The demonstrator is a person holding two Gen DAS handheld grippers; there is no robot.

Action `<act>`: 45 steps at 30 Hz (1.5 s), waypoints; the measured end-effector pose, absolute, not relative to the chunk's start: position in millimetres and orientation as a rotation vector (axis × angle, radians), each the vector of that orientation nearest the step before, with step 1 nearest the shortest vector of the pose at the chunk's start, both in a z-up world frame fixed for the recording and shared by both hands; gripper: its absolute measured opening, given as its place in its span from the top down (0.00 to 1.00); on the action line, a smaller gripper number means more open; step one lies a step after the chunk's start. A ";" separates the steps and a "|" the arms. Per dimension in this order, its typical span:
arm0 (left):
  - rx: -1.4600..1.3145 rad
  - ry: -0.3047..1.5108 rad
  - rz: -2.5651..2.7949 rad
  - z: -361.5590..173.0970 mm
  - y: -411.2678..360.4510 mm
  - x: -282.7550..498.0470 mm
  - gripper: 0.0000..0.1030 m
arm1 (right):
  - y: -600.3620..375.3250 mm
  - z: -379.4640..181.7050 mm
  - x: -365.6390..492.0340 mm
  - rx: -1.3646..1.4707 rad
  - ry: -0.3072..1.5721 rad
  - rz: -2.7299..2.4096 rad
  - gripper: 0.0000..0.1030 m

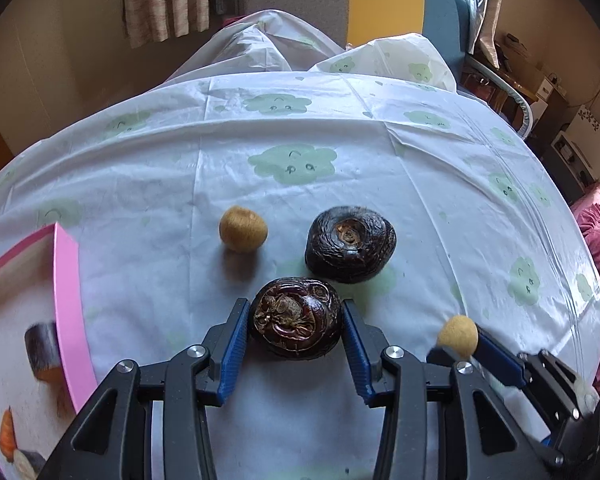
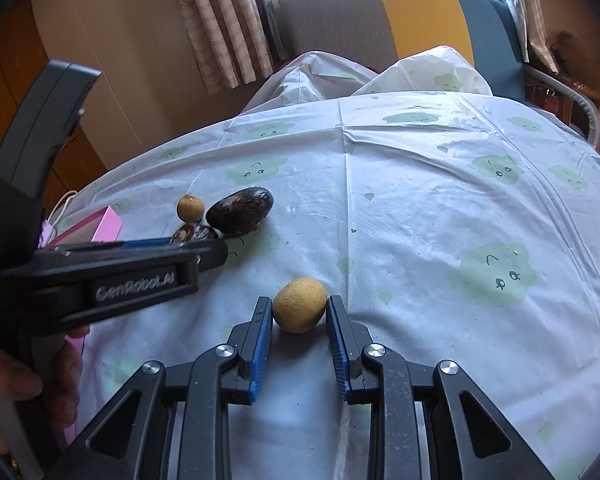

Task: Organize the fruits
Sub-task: 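Grasp the kiwi with the right tool while the left tool grasps the dark round fruit, then carry the dark round fruit into the tray and open the left tool while the right tool holds the kiwi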

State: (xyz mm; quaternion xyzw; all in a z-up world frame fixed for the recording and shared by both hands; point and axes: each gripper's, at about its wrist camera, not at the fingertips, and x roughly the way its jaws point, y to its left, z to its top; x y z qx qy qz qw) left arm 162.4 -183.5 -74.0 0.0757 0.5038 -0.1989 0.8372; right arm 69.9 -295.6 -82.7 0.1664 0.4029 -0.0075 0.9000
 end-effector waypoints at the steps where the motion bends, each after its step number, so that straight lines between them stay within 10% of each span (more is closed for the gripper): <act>1: 0.166 1.065 -0.416 -73.8 -182.2 157.1 0.56 | -296.2 -83.0 70.1 0.348 0.835 -0.014 0.73; 45: 0.117 0.841 -0.353 -81.3 -152.8 56.9 0.56 | -303.2 -82.0 48.4 0.165 0.835 -0.119 0.73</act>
